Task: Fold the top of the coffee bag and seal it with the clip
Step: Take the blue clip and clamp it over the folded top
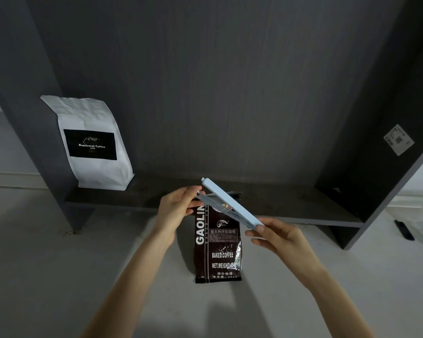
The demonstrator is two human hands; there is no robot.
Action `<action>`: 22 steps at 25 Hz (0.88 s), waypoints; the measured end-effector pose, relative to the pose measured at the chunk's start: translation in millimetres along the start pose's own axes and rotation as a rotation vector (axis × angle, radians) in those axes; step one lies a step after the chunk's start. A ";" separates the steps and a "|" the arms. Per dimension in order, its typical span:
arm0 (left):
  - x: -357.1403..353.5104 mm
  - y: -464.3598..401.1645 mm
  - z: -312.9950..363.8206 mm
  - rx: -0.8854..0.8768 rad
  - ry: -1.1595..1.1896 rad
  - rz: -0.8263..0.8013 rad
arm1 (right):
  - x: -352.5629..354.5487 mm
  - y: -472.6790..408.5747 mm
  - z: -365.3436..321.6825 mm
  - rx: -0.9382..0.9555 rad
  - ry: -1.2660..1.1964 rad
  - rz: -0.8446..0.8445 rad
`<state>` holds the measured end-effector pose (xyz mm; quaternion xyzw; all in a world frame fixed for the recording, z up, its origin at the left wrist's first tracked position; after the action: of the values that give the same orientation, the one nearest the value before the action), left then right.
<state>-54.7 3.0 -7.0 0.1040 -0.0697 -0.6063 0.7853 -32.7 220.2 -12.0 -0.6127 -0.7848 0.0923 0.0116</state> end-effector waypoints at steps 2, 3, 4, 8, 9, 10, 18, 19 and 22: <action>2.7 -7.4 0.9 -0.012 0.052 0.045 | 4.0 -5.9 -3.7 0.014 -0.029 0.047; 4.3 -12.9 1.4 -0.015 0.039 0.073 | 7.1 -8.1 -6.2 0.027 -0.030 0.068; 5.2 -20.0 1.6 -0.009 -0.009 0.100 | 10.7 -10.2 -9.4 0.042 -0.025 0.088; -4.4 -45.6 -9.1 0.140 -0.226 0.048 | 20.4 -13.1 -13.7 0.064 0.001 0.144; -8.8 -46.9 -12.3 0.162 -0.258 0.015 | 21.6 -12.6 -12.9 0.063 0.006 0.152; -12.0 -46.9 -15.0 0.166 -0.283 -0.003 | 22.7 -11.8 -11.9 0.062 0.008 0.160; -20.3 -52.0 -36.1 0.193 -0.357 -0.069 | 30.6 -3.4 -8.4 0.065 0.012 0.197; -23.2 -51.9 -37.8 0.214 -0.363 -0.080 | 32.3 -2.1 -8.5 0.066 0.011 0.203; -29.2 -48.8 -37.0 0.194 -0.353 -0.078 | 39.4 1.8 -8.0 0.067 0.012 0.228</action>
<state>-99.2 22.3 -54.4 0.0741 -0.2602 -0.6357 0.7230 -39.7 259.6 -8.2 -0.6978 -0.7064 0.1156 0.0261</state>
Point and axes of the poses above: each hand's wrist, its own y-axis away from the middle knuckle, its own x-axis out of the back of the hand, z = x × y, the point moved 5 cm from there along -y, towards the middle knuckle, and after that the axes turned 11 degrees about x, right-handed, at the moved point
